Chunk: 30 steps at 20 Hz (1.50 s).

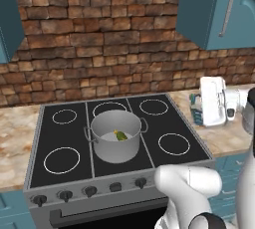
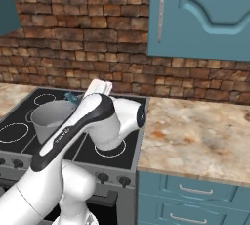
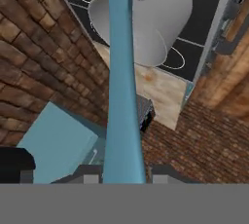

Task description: Put the cucumber and mushroom in the pot. Retrieve the spatula and lightly stir the vegetables in the pot.

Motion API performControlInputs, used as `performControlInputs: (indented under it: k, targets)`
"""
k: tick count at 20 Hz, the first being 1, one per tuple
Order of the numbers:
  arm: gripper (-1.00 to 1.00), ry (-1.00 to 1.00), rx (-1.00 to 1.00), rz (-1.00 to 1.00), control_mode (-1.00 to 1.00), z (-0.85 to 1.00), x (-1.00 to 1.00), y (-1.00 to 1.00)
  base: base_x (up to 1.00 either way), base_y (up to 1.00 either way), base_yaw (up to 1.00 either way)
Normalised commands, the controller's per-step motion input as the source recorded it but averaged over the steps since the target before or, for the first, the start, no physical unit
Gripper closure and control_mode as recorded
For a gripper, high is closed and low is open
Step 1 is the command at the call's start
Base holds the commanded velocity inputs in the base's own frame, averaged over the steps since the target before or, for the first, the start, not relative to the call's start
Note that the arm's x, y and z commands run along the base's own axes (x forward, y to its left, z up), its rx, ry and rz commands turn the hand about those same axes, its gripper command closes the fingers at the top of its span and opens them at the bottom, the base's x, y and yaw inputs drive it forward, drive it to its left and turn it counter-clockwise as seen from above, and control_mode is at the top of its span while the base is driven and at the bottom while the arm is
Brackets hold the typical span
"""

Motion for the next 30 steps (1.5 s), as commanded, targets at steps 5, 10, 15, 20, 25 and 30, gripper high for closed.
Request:
performControlInputs:
  k: [5, 10, 15, 20, 25, 30]
  targets:
    - [1.0, 0.44, 0.29, -0.04, -1.0, 0.33, 0.34, 0.34, 0.0, 0.0, 0.0]
    - [1.0, 0.54, 0.22, 0.0, -1.0, 0.34, 0.22, 0.09, 0.0, 0.0, 0.0]
    - [1.0, 0.08, 0.25, 0.0, -1.0, 0.25, 0.33, 0.07, 0.0, 0.0, 0.0]
    - [1.0, 0.0, 0.2, 0.0, -1.0, 0.13, 0.54, 0.36, 0.0, 0.0, 0.0]
    - [1.0, 0.0, 0.04, 0.0, -1.0, 0.03, 0.76, 0.61, 0.0, 0.0, 0.0]
    - [1.0, -0.03, 0.01, 0.0, -1.0, -0.21, 0.61, 0.47, 0.0, 0.0, 0.0]
